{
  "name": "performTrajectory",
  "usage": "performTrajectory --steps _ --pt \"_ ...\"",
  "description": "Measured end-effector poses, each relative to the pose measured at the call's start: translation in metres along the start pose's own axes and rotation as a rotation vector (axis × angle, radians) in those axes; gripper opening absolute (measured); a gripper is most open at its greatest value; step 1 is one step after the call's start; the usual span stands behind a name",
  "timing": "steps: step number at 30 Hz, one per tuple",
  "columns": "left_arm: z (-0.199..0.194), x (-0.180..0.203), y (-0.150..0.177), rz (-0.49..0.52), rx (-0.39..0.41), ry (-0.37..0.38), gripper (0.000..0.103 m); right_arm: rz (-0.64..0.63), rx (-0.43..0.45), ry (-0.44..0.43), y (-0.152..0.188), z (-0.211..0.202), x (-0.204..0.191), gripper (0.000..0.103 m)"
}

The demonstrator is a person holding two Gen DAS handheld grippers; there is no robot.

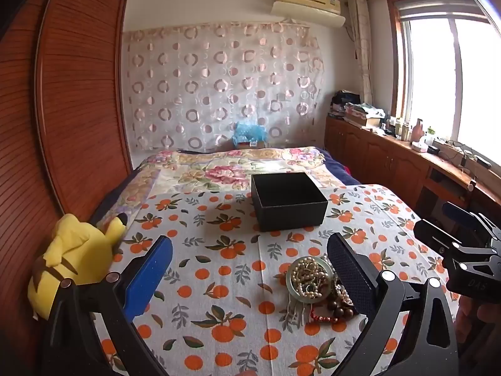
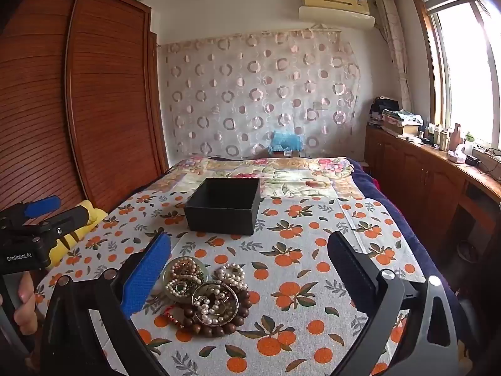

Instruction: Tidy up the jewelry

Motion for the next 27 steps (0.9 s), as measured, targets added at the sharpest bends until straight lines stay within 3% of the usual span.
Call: performTrajectory --steps 27 --pt "0.0047 0.0006 -0.0038 -0.004 0.003 0.004 0.096 0.001 0.003 0.0 -0.0001 0.0 0.0011 0.101"
Point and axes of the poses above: each gripper's, at about its wrist camera, not at the fingertips, and z roughly the way its jaws point, x to its right, y to its underside, the point moved 7 cm from there along z, roughly the way its jaws point, and after that the axes turned 13 degrees about -y, right-handed, at the moved point
